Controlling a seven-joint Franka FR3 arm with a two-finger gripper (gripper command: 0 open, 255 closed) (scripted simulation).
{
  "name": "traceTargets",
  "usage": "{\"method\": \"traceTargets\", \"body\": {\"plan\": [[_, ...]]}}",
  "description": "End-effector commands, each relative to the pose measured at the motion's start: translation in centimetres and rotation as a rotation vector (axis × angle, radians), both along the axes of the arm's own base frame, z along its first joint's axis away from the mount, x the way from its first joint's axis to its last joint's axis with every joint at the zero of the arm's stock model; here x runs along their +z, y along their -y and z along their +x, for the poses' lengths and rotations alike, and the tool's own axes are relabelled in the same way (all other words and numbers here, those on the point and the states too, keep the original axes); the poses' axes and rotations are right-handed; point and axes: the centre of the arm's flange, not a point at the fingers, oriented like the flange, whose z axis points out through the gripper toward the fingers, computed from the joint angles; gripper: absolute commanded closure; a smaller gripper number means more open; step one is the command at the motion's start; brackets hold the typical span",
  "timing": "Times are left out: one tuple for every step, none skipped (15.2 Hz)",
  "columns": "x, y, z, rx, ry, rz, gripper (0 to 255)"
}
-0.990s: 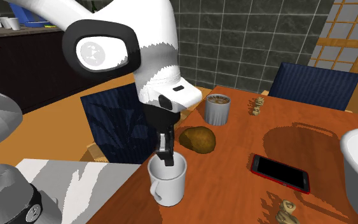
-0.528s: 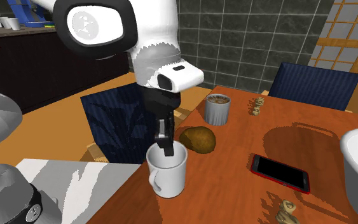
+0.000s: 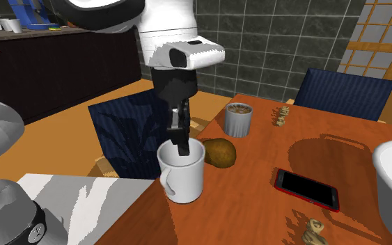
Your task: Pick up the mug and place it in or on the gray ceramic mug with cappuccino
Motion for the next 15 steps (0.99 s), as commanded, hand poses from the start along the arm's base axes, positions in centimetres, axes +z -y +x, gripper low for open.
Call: {"method": "traceTargets", "body": {"plan": [[1.0, 0.0, 0.1, 0.0, 0.0, 0.0, 255], [1.5, 0.0, 0.1, 0.0, 0.0, 0.0, 255], [2.1, 0.0, 0.1, 0.0, 0.0, 0.0, 255], [2.6, 0.0, 0.1, 0.0, 0.0, 0.0, 255], [3.1, 0.0, 0.1, 0.0, 0.0, 0.0, 255], [3.7, 0.0, 0.1, 0.0, 0.0, 0.0, 255], [4.2, 0.0, 0.1, 0.0, 0.0, 0.0, 255], [4.7, 0.0, 0.1, 0.0, 0.0, 0.0, 255], [5.2, 0.0, 0.1, 0.0, 0.0, 0.0, 255], [5.8, 0.0, 0.1, 0.0, 0.0, 0.0, 255], [6.3, 0.0, 0.1, 0.0, 0.0, 0.0, 255], [6.8, 0.0, 0.1, 0.0, 0.0, 0.0, 255], [7.4, 0.0, 0.1, 0.0, 0.0, 0.0, 255], [7.9, 0.0, 0.1, 0.0, 0.0, 0.0, 255], [8.4, 0.0, 0.1, 0.0, 0.0, 0.0, 255]]}}
